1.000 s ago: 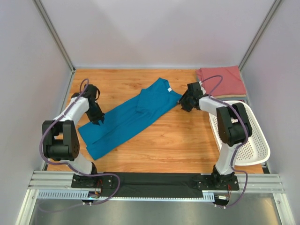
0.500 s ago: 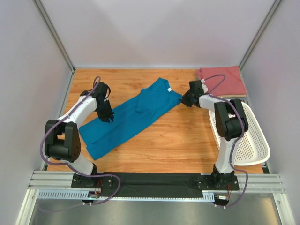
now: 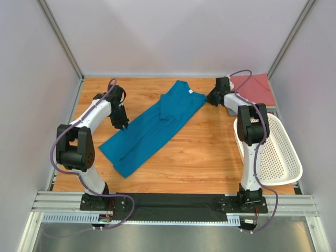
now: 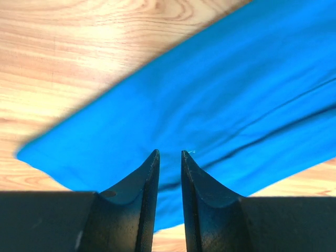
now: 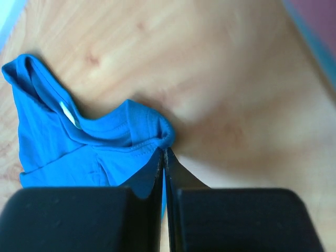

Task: Fold and stack the t-shirts
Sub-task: Fold the tshirt

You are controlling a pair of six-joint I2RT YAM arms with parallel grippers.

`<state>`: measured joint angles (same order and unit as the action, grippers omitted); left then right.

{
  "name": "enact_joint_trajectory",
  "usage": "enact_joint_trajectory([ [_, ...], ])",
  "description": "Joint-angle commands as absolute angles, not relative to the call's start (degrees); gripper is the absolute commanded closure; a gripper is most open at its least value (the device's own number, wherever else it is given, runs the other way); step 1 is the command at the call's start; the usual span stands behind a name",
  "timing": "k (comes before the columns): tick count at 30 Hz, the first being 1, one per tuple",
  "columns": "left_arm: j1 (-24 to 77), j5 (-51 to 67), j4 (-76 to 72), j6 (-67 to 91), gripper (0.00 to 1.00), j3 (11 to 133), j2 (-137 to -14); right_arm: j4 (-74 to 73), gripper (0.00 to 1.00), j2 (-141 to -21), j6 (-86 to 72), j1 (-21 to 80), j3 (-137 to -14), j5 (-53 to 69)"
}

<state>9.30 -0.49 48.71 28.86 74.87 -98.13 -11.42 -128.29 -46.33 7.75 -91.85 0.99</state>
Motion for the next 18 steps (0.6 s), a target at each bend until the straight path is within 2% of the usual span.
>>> enact_joint_trajectory([
  [1,9.40,-1.15,50.71,24.79,0.69,77.34,-100.36,-15.90,1.00,-133.93,-39.39,5.45,-104.19,5.17],
  [2,9.40,-0.71,50.89,24.35,0.69,77.60,-100.98,-16.69,0.99,-135.34,-38.51,5.19,-107.20,6.49],
  [4,9.40,-0.44,52.55,22.60,0.69,78.65,-103.60,-20.81,0.86,-138.24,-36.66,4.66,-114.39,9.39],
  [6,9.32,-0.70,53.43,20.32,0.67,79.27,-105.46,-24.43,0.75,-137.73,-34.55,4.66,-115.92,10.10],
  [9,8.70,-4.48,55.19,18.90,0.66,80.77,-109.06,-20.24,0.64,-130.45,-35.24,4.66,-107.35,11.33],
  [11,8.09,-6.57,55.37,18.11,0.61,80.86,-110.47,-17.51,0.58,-124.04,-36.64,4.75,-99.63,13.44],
  [14,7.47,-12.63,55.99,18.45,0.57,79.98,-111.35,-14.43,0.55,-116.49,-37.70,5.45,-89.96,14.85],
  [18,4.93,-11.25,54.93,20.65,0.56,77.35,-112.23,-11.08,0.52,-109.70,-39.54,6.50,-80.00,17.13],
])
